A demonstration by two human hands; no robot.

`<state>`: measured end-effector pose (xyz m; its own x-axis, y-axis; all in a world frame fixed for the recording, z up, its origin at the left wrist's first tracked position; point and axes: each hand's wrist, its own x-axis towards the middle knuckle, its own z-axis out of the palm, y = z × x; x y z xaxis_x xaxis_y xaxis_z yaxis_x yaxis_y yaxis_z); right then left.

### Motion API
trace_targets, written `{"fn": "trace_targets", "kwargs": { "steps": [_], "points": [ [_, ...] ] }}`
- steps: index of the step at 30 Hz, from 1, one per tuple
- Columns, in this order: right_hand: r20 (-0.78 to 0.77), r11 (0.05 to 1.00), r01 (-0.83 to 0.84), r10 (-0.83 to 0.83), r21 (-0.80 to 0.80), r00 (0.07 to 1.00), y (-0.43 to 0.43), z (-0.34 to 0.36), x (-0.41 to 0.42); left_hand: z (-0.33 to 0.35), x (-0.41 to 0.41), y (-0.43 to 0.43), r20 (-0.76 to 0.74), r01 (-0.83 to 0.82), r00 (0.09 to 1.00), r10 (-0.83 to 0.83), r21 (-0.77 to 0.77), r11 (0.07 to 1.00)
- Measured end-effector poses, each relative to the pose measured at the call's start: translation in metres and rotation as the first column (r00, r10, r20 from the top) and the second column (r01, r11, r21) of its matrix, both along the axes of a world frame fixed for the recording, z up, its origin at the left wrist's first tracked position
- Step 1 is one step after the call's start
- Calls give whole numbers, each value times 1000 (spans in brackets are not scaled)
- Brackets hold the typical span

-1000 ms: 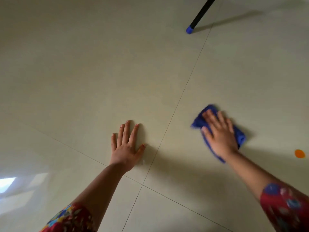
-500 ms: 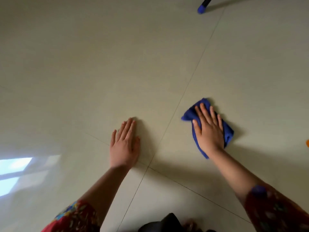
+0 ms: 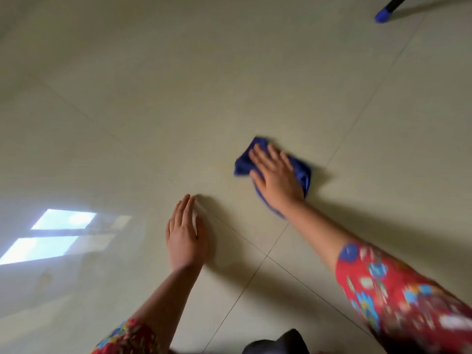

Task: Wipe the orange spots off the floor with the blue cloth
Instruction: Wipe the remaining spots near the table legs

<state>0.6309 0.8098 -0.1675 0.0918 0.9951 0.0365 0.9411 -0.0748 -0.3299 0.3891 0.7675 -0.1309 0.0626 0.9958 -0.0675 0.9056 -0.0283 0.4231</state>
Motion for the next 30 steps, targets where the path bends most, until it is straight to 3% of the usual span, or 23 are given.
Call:
{"fn": "trace_targets", "kwargs": {
  "steps": [1,3,6,9,12,15,18,20,22,26,28,30],
  "points": [
    [8,996,84,-84,-14,996,26,4,4,2,-5,0,5,-55,998,55,1,998],
    [2,993,98,-98,-59,995,66,12,-8,6,-12,0,15,-140,990,140,-3,990],
    [-4,982,-164,164,-99,986,96,20,-61,14,-20,5,37,-222,974,222,-11,975],
    [-19,863,-496,496,-100,868,70,20,-112,19,-22,13,81,-267,960,268,-20,963],
    [-134,805,-593,586,-19,799,-2,11,-103,25,-14,22,104,-240,965,240,-13,971],
    [-61,874,-482,485,55,872,-48,1,-31,25,-1,26,86,-101,991,99,13,995],
    [12,996,-83,82,39,997,-60,-1,65,21,16,24,-5,197,980,-197,-9,980],
    [-10,980,196,-196,20,981,-76,1,117,24,30,23,-88,415,903,-422,-88,906],
    [3,914,405,-405,31,914,-111,4,141,33,54,18,-113,611,768,-630,-166,774],
    [-27,820,567,-567,79,823,-166,3,96,62,91,22,-45,777,599,-799,-207,594],
    [-98,836,535,-527,121,844,-190,3,57,75,105,24,0,802,566,-825,-232,550],
    [-70,906,404,-398,123,915,-206,3,22,85,114,25,34,793,565,-824,-299,531]
  ]
}}
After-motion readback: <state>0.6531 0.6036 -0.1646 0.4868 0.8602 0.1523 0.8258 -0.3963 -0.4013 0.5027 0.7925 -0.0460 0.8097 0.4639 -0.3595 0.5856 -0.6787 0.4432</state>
